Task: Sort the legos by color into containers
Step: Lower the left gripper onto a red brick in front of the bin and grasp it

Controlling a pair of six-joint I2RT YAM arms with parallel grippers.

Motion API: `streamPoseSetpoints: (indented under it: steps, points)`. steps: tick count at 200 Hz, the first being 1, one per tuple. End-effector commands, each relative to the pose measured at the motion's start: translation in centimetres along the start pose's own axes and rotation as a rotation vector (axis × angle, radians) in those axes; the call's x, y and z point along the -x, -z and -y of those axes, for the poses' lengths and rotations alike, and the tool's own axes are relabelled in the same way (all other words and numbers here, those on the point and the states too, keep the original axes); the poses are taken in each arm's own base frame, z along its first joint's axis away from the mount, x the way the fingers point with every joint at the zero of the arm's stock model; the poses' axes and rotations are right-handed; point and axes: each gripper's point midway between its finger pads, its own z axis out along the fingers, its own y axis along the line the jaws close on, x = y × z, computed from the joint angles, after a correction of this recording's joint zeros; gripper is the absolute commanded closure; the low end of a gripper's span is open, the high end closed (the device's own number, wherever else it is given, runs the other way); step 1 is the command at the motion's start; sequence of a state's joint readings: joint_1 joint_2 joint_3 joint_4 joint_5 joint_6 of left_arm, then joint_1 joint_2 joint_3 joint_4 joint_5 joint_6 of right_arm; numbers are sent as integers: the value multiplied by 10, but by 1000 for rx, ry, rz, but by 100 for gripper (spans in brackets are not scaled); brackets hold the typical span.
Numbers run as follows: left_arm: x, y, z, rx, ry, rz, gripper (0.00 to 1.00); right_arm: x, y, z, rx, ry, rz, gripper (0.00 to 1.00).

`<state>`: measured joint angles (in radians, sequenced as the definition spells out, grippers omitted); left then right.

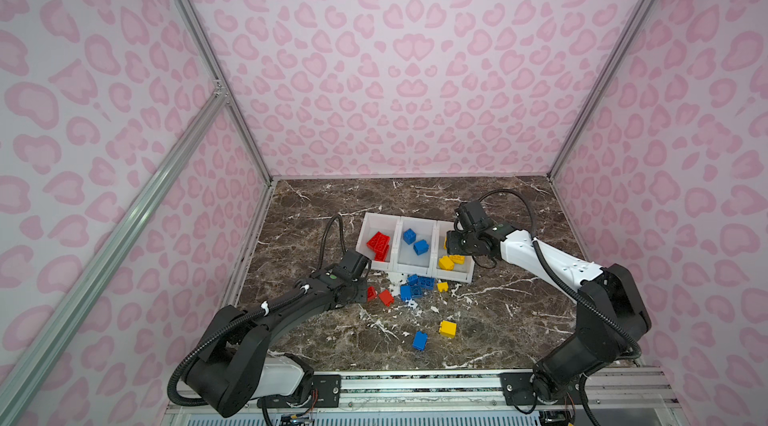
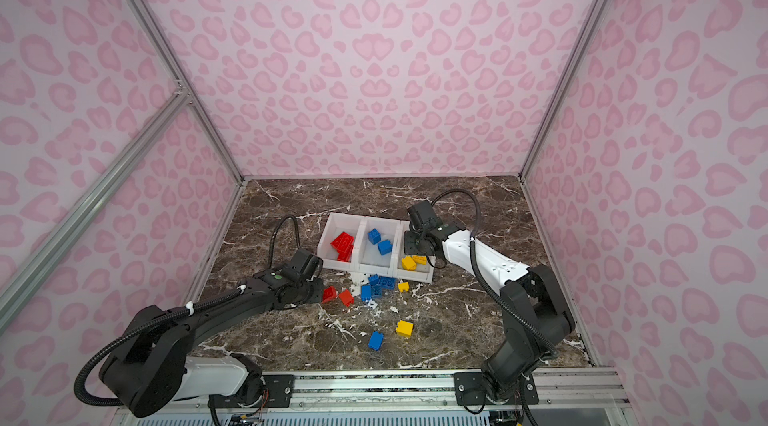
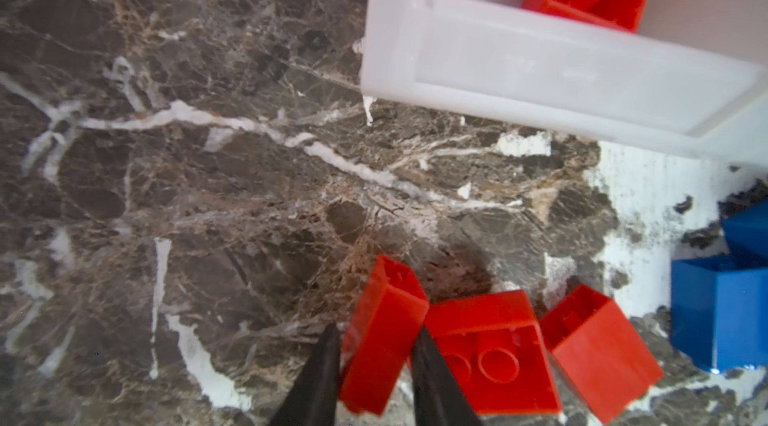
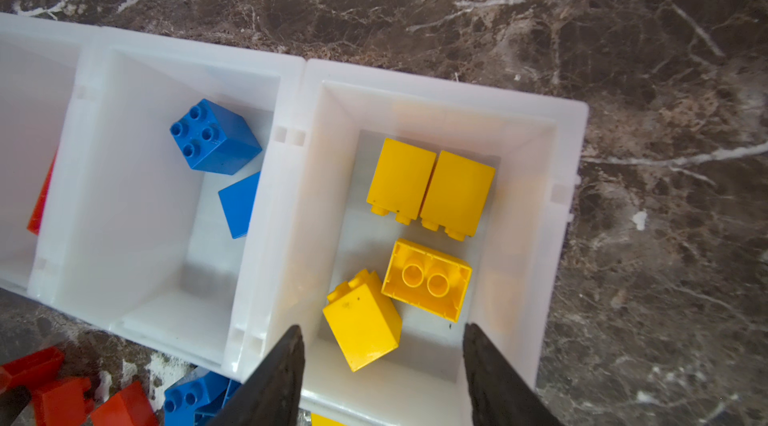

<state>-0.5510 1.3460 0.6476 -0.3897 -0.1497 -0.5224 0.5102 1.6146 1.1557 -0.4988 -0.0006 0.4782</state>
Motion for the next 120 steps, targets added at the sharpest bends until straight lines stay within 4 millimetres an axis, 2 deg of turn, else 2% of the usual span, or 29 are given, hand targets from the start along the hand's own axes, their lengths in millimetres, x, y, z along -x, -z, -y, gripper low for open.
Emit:
streamPoseSetpoints:
  steps: [1,68,103,120]
  points:
    - [5,-1,2,-1,-7,16,72,-2,-2,1,-2,-5,-1,38]
    - [5,-2,3,-11,-11,15,80,-2,0,2,-5,-5,2,38]
    - [11,7,6,-27,-5,43,82,-3,0,2,-7,-4,-1,40]
    - [20,15,10,-46,-2,69,82,-2,1,2,-7,-5,1,41]
